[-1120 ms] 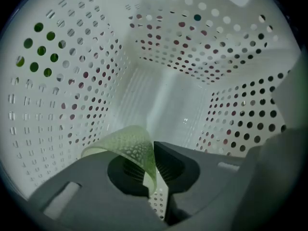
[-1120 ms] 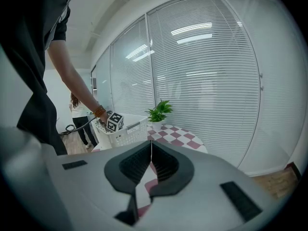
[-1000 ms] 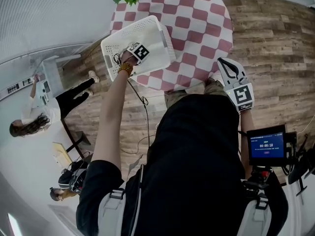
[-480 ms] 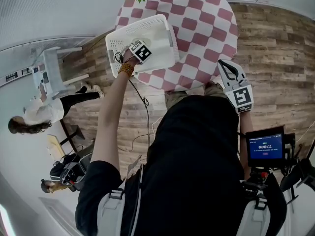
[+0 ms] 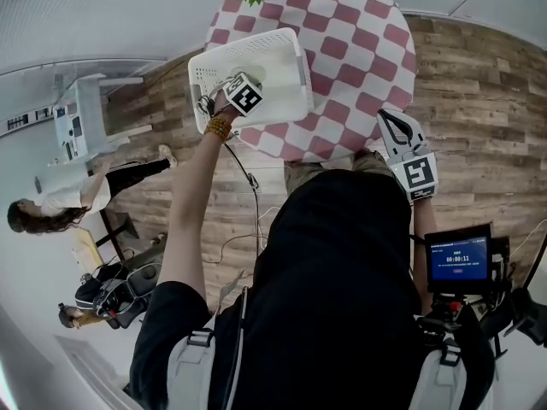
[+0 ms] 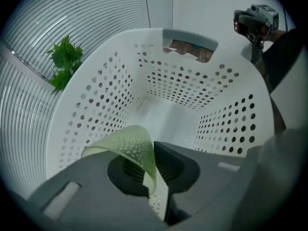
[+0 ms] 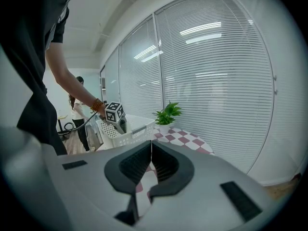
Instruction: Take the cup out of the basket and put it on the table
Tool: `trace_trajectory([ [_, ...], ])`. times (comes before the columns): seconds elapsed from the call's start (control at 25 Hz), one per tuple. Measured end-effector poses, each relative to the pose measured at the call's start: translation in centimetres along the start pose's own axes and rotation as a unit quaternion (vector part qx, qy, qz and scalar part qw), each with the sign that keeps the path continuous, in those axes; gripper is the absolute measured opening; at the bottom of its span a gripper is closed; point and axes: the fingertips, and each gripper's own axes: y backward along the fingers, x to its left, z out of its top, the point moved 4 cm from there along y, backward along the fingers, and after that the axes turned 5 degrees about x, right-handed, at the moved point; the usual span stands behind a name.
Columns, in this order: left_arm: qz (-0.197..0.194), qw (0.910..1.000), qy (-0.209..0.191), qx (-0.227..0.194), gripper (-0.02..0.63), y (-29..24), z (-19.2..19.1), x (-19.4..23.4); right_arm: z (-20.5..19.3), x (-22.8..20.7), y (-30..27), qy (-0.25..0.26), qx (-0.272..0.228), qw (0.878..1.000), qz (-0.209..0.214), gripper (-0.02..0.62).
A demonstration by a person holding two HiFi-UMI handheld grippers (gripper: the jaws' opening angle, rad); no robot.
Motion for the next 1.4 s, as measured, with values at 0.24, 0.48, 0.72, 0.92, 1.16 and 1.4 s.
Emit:
trace_trajectory([
  [0.24,0.018,0.9993,0.008,-0.033,0.032,2.6,0.5,-0.1,0.4,0.4,-0.3,0.007,-0.002,1.0,0.011,0.009],
  [0.48,0.042,0.9969,0.019,-0.064,0.032,5.4,0.7,0.3,1.0,0.9,-0.9,0.018,-0.007,0.999,0.027,0.009],
  [0.72,0.058,0.9948,0.034,-0.077,0.032,5.2,0.6,0.5,-0.4,-0.2,-2.0,0.027,-0.004,0.999,0.038,0.009],
  [0.92,0.058,0.9928,0.037,-0.098,0.032,6.6,0.7,1.0,1.1,0.0,-3.3,0.035,-0.001,0.998,0.043,0.009],
  [1.16,0.076,0.9879,0.057,-0.123,0.032,9.2,-1.1,0.9,3.5,1.4,-4.3,0.051,-0.01,0.997,0.062,0.009],
  [1.4,0.091,0.9809,0.079,-0.152,0.032,11.1,-1.3,1.1,5.1,1.4,-5.3,0.073,-0.017,0.994,0.076,0.009],
])
